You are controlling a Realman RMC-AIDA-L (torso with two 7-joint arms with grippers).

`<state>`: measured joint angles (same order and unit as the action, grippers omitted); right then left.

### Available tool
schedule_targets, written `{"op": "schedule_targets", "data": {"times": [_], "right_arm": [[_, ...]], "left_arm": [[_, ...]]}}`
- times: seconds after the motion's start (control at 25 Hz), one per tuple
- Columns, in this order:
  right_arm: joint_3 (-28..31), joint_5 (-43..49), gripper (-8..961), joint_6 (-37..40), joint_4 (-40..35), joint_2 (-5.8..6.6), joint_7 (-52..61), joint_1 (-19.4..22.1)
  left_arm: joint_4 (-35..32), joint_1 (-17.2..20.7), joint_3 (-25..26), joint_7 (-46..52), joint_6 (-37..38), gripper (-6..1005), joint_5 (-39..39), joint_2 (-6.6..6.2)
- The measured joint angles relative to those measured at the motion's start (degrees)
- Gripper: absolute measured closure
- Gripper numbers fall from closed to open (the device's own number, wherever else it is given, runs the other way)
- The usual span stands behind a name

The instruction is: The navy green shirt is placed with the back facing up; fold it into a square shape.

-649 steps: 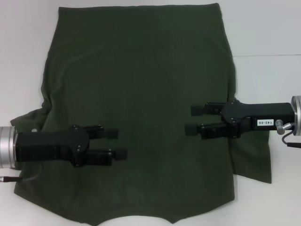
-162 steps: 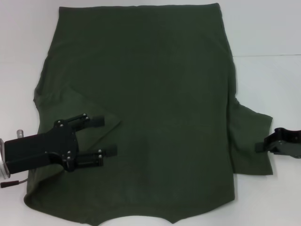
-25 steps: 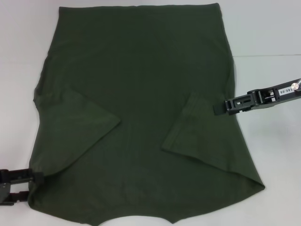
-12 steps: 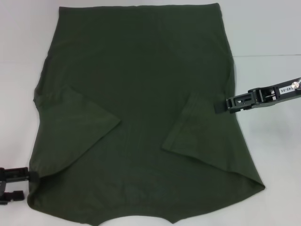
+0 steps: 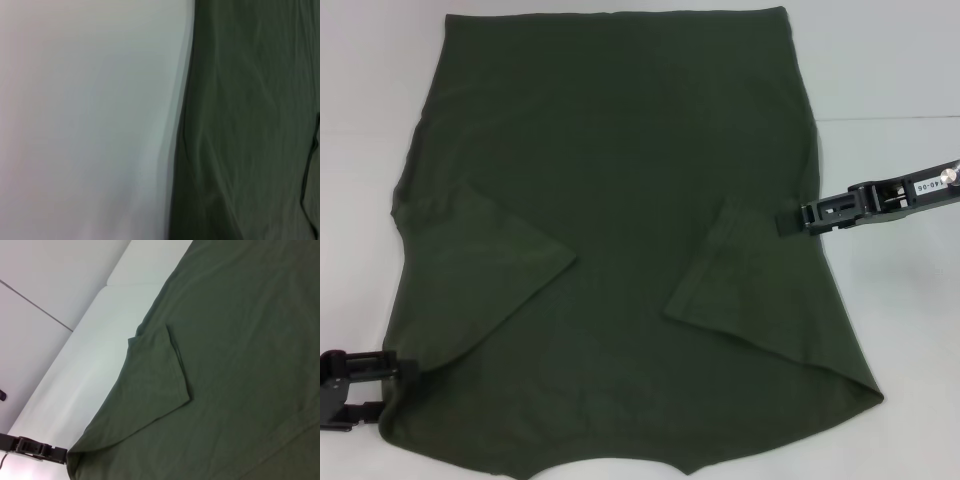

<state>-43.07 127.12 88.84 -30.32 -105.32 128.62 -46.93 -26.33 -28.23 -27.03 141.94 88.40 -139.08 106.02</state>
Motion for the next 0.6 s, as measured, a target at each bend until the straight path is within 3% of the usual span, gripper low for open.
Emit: {"op": "schedule_targets", "data": {"times": [0.6], "right_arm": [[0.00,-0.13,36,-0.35,0.00,0.01,-0.04,-0.23]], "left_arm": [[0.62,-1.86,-0.01,0.76,-2.63,115,-0.77,0.09]]}}
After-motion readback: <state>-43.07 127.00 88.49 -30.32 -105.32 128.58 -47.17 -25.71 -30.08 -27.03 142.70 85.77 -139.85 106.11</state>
